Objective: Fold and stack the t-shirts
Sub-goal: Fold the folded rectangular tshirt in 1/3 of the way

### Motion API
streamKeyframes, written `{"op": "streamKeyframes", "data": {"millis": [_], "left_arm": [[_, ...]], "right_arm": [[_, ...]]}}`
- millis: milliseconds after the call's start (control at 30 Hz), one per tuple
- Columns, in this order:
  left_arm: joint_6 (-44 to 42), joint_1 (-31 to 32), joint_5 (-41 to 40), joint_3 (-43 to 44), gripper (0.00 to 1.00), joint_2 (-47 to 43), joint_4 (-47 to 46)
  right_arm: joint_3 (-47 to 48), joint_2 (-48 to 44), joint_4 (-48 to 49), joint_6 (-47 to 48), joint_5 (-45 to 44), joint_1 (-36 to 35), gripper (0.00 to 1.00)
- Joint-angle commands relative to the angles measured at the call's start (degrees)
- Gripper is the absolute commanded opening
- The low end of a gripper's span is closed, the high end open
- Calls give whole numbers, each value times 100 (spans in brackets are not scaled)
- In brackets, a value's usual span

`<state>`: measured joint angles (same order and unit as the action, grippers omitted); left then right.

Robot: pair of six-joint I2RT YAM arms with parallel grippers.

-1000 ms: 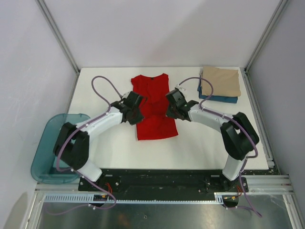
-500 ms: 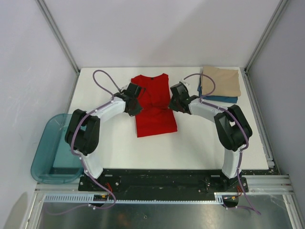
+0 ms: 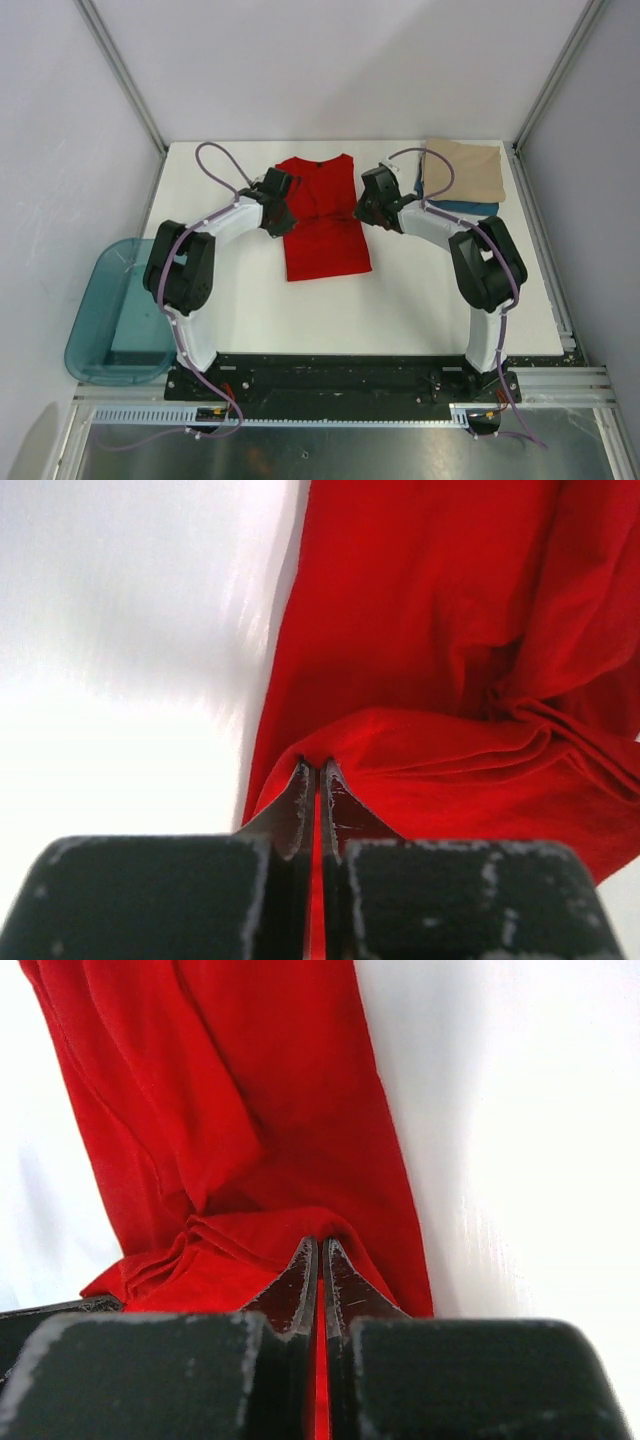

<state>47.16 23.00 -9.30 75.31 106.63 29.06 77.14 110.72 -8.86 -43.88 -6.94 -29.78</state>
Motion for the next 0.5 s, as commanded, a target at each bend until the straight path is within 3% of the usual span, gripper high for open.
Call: {"op": "streamKeyframes", "data": {"millis": [0, 100, 200, 267, 367, 467], "left_arm": [[-337, -118, 15, 238, 3, 112, -185], [-465, -248, 57, 230, 16, 104, -206], [-563, -350, -22, 108, 52, -130, -226], [-683, -376, -99, 35, 67, -344, -239], [-767, -383, -47, -80, 68, -651, -259], [-790, -373, 211, -207, 49, -829, -278]], "right_arm": [[266, 212, 236, 168, 195, 107, 4], [511, 334, 35, 326, 332, 187, 22], [693, 262, -134, 587, 329, 235, 43], [810, 166, -289, 748, 273, 249, 49], [872, -25, -481, 902, 96, 218, 48], [872, -133, -614, 997, 27, 113, 34]]}}
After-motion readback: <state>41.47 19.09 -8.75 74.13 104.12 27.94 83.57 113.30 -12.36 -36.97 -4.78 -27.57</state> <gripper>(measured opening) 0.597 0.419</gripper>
